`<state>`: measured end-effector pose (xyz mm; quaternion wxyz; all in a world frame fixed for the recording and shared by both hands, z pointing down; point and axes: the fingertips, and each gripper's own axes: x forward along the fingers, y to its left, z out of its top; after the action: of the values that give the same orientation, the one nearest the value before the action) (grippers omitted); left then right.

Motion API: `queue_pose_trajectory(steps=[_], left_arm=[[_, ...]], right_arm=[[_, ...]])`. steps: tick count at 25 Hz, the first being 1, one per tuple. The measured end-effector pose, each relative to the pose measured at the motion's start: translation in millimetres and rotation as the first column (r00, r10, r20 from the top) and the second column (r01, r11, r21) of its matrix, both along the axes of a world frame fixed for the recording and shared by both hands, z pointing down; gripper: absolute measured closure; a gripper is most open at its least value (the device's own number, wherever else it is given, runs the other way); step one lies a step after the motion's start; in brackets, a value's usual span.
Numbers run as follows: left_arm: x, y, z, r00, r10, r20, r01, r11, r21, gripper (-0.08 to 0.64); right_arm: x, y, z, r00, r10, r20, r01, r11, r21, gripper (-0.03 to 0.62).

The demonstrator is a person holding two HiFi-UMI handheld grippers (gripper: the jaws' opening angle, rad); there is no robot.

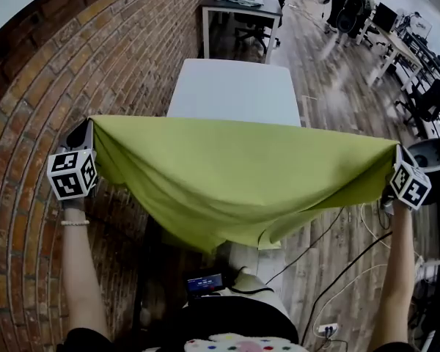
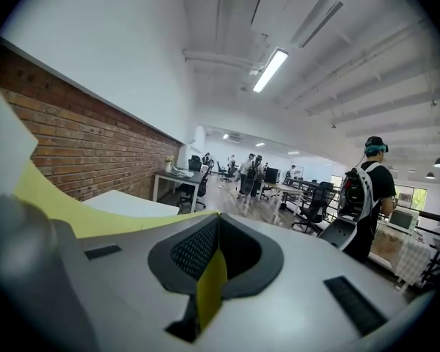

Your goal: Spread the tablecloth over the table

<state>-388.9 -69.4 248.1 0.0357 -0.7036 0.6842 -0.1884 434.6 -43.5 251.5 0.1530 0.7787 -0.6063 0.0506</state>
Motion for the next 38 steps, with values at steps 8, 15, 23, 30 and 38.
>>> queue_pose_trajectory(steps=[8, 15, 23, 30, 38], left_arm=[[7.8, -43.1, -32.1, 0.996, 0.054, 0.068, -0.055, 0.998, 0.019, 0.545], [13.0, -86.3, -81.5, 0.994, 0.063, 0.088, -0.069, 0.995, 0.073, 0.545], [34.0, -129.0, -124.3, 0.993, 0.062, 0.103, -0.075, 0.989, 0.125, 0.545], [28.1, -176.4, -117.6, 0.996, -0.007, 0.084, -0.001, 0.996, 0.087, 0.545], [29.9, -228.4, -89.2, 0.992, -0.067, 0.108, 0.066, 0.998, 0.012, 0.545]], right_arm=[[-16.5, -33.5, -46.4, 0.999, 0.004, 0.043, -0.007, 0.997, 0.076, 0.558], [-38.0, -77.0, -88.7, 0.999, -0.033, 0.008, 0.032, 0.991, 0.13, 0.558], [-47.5, -128.0, -119.1, 0.997, -0.076, -0.007, 0.076, 0.982, 0.17, 0.558], [-23.5, -186.0, -122.4, 0.997, -0.079, 0.006, 0.077, 0.981, 0.179, 0.558], [-5.7, -262.4, -88.1, 0.994, -0.113, 0.01, 0.111, 0.987, 0.114, 0.558]])
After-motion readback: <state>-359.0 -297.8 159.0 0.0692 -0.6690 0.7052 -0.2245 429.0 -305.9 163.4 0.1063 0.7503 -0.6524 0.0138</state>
